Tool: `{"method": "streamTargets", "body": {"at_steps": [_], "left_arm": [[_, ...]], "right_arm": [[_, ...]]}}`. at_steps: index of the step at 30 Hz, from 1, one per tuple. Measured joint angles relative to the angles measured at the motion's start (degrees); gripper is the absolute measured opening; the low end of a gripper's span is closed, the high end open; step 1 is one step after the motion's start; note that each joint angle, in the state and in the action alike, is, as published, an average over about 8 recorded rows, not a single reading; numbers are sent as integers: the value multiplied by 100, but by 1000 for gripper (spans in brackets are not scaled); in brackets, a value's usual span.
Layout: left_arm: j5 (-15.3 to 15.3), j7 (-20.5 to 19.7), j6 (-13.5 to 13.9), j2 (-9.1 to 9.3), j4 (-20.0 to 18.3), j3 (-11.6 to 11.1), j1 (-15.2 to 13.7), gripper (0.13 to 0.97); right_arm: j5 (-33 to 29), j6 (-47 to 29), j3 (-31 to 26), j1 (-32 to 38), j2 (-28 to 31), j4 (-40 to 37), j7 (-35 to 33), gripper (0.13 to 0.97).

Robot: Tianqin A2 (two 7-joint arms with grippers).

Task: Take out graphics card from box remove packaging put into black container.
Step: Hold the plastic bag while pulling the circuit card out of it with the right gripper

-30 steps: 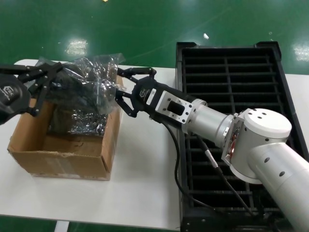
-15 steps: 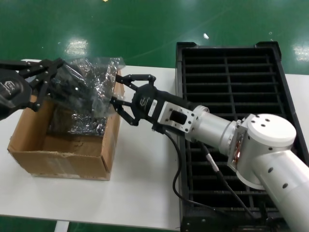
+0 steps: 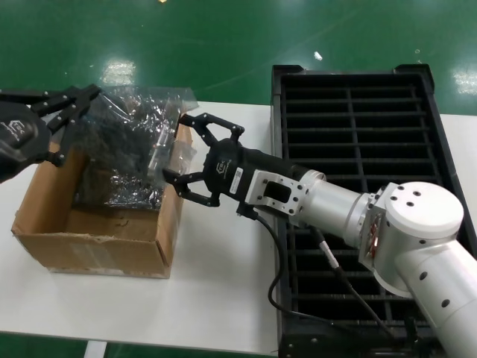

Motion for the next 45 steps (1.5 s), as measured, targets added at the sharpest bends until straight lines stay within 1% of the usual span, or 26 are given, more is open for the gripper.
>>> {"method": "streamTargets", "body": {"at_steps": [1,2,10,14,19,23,31,32,38,40,41,45], "left_arm": [[0,-6,-3,7,-4,4,-2,139],[1,-12,-6,14,-8,9,-3,139],[39,-54,-28,93,7,110,-56,139],[54,-65,-22,136,42,164,-94,139],[58,-64,-10,175,89,195,-123,139],[38,-57,3,191,126,178,-125,139],[-41,-58,33,200,141,87,-69,139],[-52,-58,38,203,140,76,-61,139],[-109,-55,63,224,123,18,-15,139],[-122,-54,68,229,105,4,2,139],[-127,-56,69,232,93,-1,10,139],[-128,-74,64,239,39,4,30,139]], "right_arm": [[-35,-15,28,-13,-3,22,10,458],[-65,-32,57,-23,-8,38,16,458],[-191,-249,292,-34,-90,1,-11,650],[-182,-362,362,8,-133,-88,-38,650],[-70,-437,337,104,-163,-238,-101,628],[90,-448,236,211,-173,-395,-185,615],[538,-429,-53,433,-178,-744,-403,514],[598,-425,-91,456,-178,-781,-431,514],[787,-407,-209,511,-179,-855,-524,391],[770,-403,-198,496,-179,-819,-516,350],[749,-402,-186,483,-178,-793,-505,350],[638,-400,-119,419,-178,-669,-445,282]]}}
